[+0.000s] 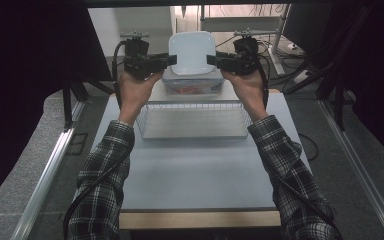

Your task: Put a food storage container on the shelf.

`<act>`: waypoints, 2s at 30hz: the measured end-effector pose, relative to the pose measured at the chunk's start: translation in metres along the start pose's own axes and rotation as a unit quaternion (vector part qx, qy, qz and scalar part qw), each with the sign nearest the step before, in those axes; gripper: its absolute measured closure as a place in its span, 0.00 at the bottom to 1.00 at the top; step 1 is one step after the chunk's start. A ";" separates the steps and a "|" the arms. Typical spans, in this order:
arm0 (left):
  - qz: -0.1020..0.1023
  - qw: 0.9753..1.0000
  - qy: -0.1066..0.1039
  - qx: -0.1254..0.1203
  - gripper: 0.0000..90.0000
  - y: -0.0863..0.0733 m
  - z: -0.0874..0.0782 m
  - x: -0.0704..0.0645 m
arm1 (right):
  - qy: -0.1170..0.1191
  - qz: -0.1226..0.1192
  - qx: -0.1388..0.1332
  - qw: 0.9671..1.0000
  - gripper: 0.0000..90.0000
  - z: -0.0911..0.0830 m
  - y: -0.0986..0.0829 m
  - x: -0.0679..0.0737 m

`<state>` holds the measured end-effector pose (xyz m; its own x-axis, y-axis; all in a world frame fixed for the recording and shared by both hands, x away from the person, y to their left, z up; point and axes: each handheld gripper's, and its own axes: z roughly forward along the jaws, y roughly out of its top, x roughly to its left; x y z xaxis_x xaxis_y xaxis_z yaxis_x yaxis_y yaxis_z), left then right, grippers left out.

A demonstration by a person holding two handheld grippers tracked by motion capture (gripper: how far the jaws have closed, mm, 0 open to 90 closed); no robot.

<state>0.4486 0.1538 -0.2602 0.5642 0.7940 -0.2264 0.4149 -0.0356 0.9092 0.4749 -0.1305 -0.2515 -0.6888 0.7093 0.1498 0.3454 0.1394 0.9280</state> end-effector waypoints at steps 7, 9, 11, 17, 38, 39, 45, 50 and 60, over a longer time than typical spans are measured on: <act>0.001 1.000 0.016 -0.003 0.57 0.004 0.006 0.003 | -0.006 0.011 0.000 1.000 0.60 0.004 0.002 -0.003; 0.004 1.000 0.023 -0.001 0.56 0.005 0.008 0.004 | -0.014 0.004 -0.002 1.000 0.60 0.005 0.003 -0.004; 0.002 1.000 0.026 -0.001 0.55 0.008 0.010 0.006 | -0.018 0.005 -0.006 1.000 0.59 0.007 0.004 -0.005; 0.010 0.999 0.047 0.003 0.55 0.015 0.016 0.007 | -0.038 -0.004 -0.014 0.999 0.59 0.011 0.007 -0.005; 0.076 0.997 0.007 0.018 0.30 0.016 0.004 -0.012 | -0.016 -0.009 -0.012 1.000 0.34 0.002 0.010 -0.001; 0.078 0.997 0.002 0.017 0.29 0.014 0.002 -0.013 | -0.016 -0.013 -0.010 1.000 0.32 0.001 0.009 0.000; 0.072 0.997 -0.018 0.029 0.18 0.005 -0.004 -0.017 | 0.002 -0.019 -0.003 1.000 0.25 -0.002 -0.001 0.003; 0.074 0.996 -0.037 0.033 0.07 -0.007 -0.006 -0.021 | 0.011 -0.035 0.005 0.999 0.19 -0.005 -0.015 0.007; 0.129 0.990 -0.050 0.037 0.03 -0.040 -0.013 -0.033 | 0.027 -0.045 0.013 0.999 0.13 -0.016 -0.039 0.010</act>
<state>0.4041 0.1363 -0.2848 0.7245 0.6888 -0.0258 0.2959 -0.2770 0.9142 0.4443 -0.1393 -0.2810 -0.7509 0.6551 0.0842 0.2965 0.2205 0.9292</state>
